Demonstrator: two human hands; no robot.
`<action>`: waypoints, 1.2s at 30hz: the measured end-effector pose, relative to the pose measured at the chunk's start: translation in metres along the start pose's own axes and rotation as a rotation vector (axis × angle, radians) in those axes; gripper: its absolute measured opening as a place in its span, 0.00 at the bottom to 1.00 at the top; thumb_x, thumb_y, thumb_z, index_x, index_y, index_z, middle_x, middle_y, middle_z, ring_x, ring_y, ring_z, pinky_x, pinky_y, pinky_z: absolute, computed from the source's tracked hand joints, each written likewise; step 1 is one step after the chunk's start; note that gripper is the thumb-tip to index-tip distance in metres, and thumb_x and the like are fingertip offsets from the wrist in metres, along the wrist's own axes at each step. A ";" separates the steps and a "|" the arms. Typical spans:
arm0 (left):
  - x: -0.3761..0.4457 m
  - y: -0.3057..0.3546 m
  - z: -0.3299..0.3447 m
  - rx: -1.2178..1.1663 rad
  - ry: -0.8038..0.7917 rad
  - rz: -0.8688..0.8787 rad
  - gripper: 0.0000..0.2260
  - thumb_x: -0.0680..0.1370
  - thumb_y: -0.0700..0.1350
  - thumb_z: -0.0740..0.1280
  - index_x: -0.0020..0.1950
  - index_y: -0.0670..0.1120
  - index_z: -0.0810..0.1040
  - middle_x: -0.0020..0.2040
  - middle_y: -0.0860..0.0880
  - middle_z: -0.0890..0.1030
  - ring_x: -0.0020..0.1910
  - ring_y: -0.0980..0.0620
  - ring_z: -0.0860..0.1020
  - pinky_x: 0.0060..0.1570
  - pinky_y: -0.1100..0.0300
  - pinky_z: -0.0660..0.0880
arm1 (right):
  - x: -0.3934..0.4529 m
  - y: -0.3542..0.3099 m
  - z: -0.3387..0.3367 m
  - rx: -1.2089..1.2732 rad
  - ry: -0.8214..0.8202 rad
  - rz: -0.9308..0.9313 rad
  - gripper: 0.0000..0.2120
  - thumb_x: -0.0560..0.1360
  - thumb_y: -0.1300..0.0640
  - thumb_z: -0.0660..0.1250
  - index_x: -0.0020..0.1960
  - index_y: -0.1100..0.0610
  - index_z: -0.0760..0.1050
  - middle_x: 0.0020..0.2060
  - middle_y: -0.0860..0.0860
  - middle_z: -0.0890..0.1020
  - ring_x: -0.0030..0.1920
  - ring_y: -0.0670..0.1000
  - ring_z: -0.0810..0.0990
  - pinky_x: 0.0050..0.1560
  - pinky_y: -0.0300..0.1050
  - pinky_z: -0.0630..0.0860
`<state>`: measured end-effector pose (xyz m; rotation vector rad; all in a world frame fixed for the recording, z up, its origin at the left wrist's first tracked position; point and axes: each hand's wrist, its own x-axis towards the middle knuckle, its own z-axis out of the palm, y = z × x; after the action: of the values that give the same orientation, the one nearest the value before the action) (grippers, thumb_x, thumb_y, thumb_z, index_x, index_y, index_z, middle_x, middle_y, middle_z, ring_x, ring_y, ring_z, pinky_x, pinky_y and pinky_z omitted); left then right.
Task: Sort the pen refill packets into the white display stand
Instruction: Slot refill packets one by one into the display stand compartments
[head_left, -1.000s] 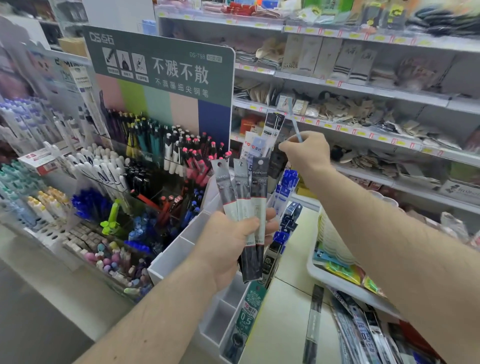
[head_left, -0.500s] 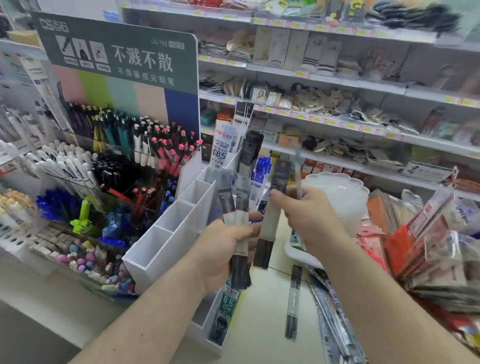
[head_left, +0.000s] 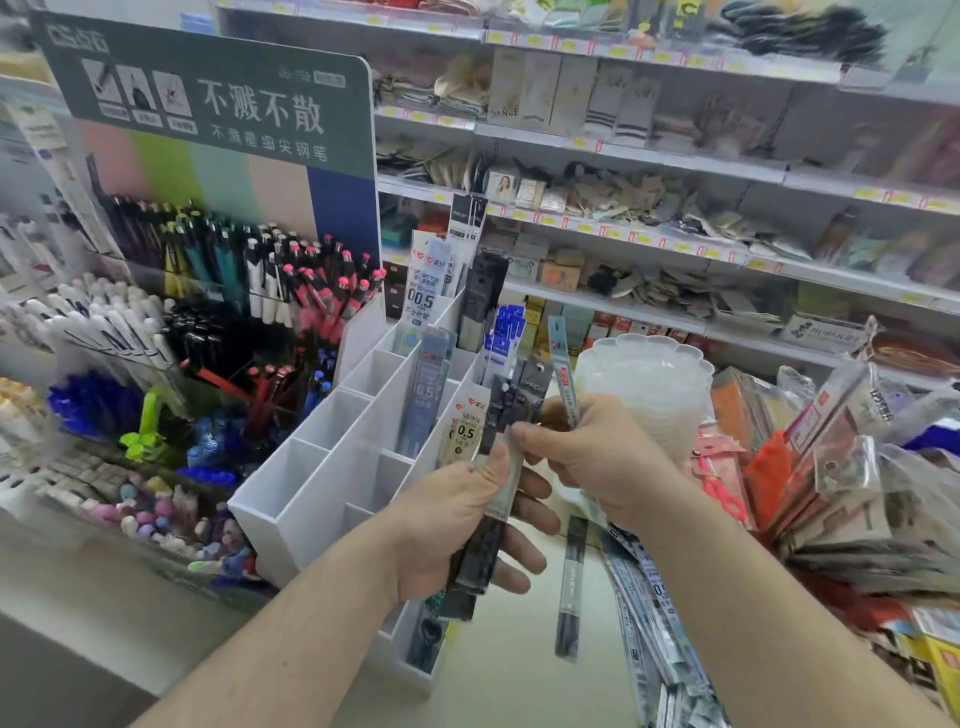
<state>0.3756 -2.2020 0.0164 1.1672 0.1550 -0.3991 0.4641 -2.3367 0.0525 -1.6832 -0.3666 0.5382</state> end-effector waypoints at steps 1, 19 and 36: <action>-0.001 0.000 0.001 0.007 -0.017 -0.007 0.24 0.74 0.60 0.60 0.55 0.40 0.73 0.41 0.44 0.81 0.30 0.48 0.80 0.29 0.57 0.78 | -0.001 0.001 0.001 0.009 -0.013 -0.007 0.09 0.76 0.67 0.70 0.37 0.60 0.78 0.26 0.51 0.77 0.22 0.42 0.69 0.24 0.32 0.64; 0.000 -0.001 0.001 0.090 0.070 0.002 0.07 0.81 0.34 0.61 0.56 0.41 0.76 0.40 0.46 0.83 0.30 0.50 0.77 0.27 0.60 0.73 | 0.004 0.003 -0.004 0.007 0.146 -0.079 0.07 0.76 0.61 0.72 0.52 0.54 0.81 0.37 0.46 0.78 0.26 0.37 0.73 0.35 0.36 0.66; 0.011 -0.001 -0.001 0.093 0.067 0.003 0.07 0.75 0.39 0.66 0.53 0.44 0.77 0.34 0.49 0.76 0.23 0.56 0.64 0.24 0.66 0.59 | 0.010 0.006 0.003 -0.124 0.132 -0.191 0.10 0.74 0.66 0.73 0.39 0.55 0.75 0.29 0.48 0.75 0.25 0.40 0.70 0.26 0.32 0.66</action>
<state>0.3856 -2.2039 0.0113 1.2735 0.1947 -0.3674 0.4705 -2.3305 0.0451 -1.7700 -0.4664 0.2660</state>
